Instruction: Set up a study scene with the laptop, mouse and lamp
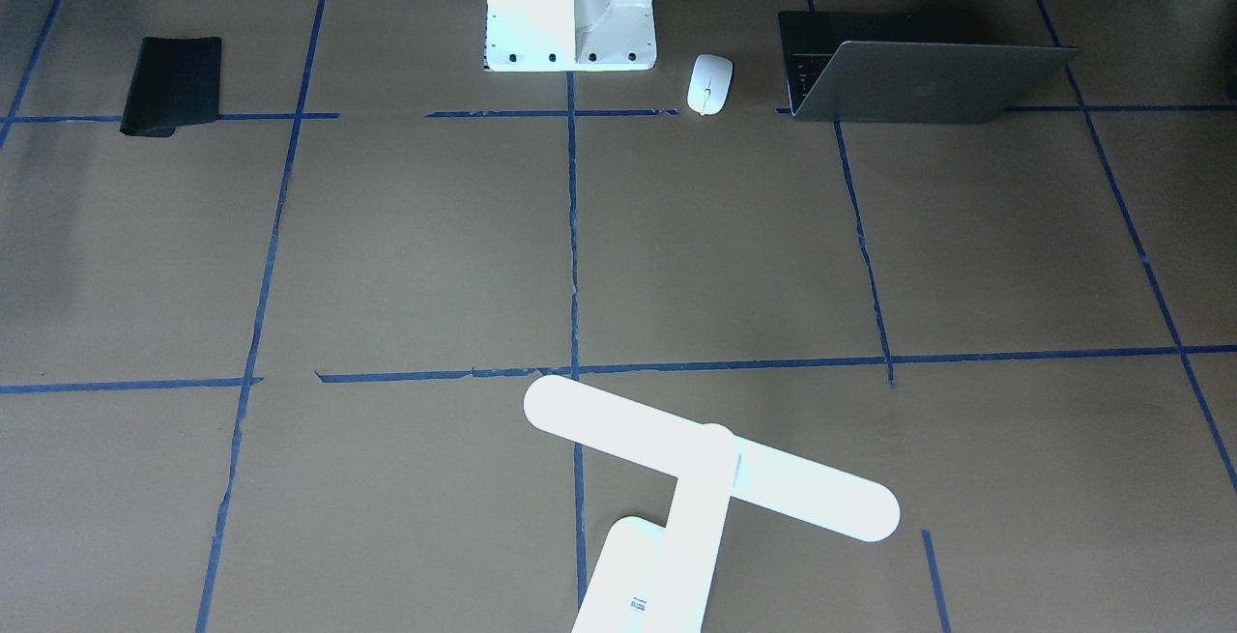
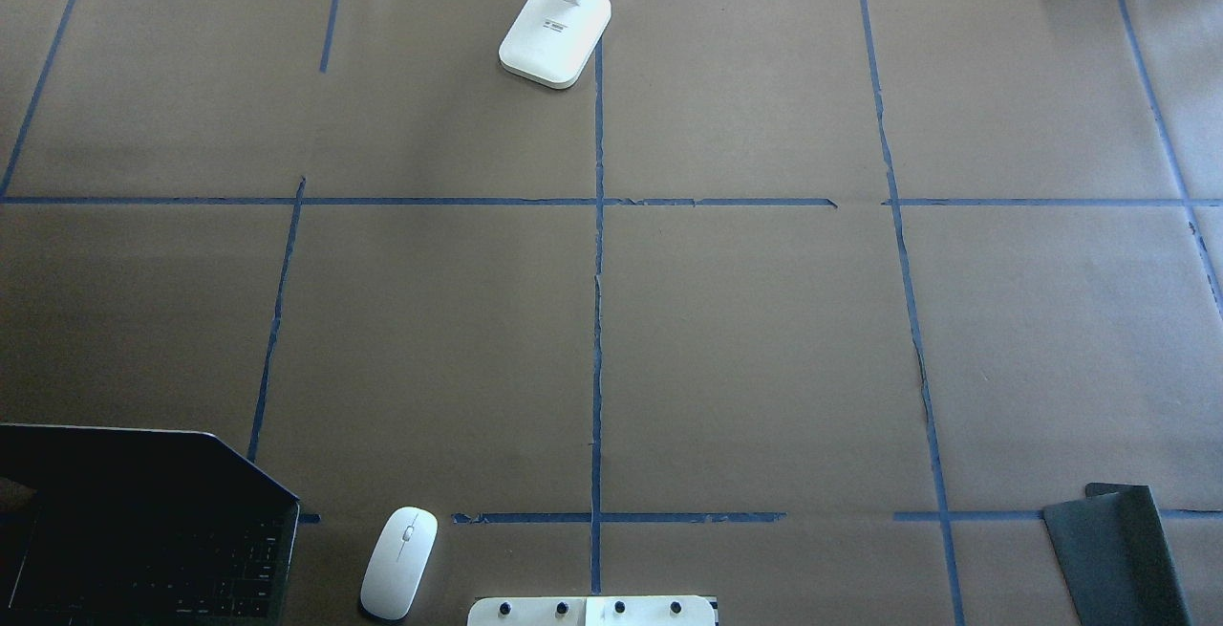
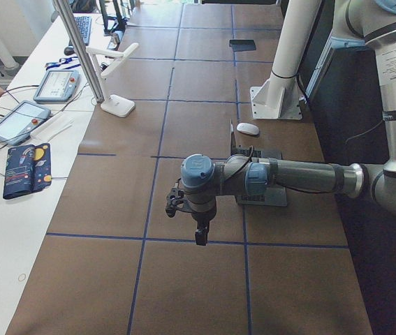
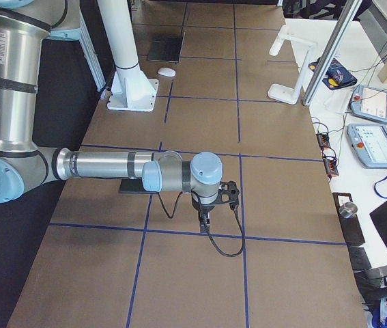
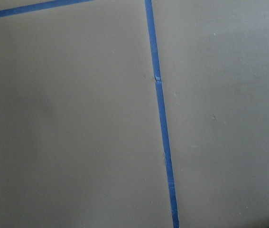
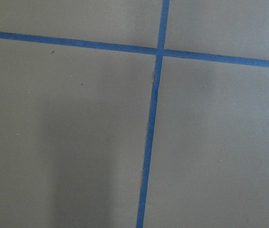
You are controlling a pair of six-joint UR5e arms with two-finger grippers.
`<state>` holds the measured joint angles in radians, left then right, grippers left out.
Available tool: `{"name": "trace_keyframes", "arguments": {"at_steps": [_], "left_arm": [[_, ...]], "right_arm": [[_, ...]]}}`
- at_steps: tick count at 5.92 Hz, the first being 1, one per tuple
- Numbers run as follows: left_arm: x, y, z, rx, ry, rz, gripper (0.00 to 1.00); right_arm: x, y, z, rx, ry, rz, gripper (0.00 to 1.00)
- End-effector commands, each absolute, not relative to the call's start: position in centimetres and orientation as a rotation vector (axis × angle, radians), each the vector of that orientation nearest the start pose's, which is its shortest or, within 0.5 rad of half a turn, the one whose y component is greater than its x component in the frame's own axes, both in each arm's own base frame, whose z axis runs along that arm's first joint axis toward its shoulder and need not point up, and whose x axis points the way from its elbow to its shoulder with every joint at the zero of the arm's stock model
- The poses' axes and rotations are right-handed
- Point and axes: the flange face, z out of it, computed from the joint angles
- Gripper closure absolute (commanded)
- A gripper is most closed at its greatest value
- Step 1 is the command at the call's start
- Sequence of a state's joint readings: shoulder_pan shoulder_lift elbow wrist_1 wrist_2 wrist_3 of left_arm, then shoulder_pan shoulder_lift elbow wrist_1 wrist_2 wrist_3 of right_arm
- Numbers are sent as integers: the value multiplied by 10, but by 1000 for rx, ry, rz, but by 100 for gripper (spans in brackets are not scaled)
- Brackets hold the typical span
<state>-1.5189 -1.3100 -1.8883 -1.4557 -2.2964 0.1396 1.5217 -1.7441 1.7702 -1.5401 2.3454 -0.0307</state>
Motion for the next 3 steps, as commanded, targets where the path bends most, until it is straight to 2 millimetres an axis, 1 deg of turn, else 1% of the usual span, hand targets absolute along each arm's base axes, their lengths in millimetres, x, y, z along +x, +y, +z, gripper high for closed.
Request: {"name": "trace_keyframes", "arguments": {"at_steps": [1, 2, 3], "left_arm": [[-46, -381, 628, -17, 728, 170, 0], [-45, -381, 628, -18, 728, 170, 0], [-44, -385, 620, 0, 728, 173, 0]], "right_arm": [[43, -425, 635, 49, -775, -97, 0], [43, -425, 635, 49, -775, -97, 0], [43, -426, 632, 55, -775, -97, 0]]}}
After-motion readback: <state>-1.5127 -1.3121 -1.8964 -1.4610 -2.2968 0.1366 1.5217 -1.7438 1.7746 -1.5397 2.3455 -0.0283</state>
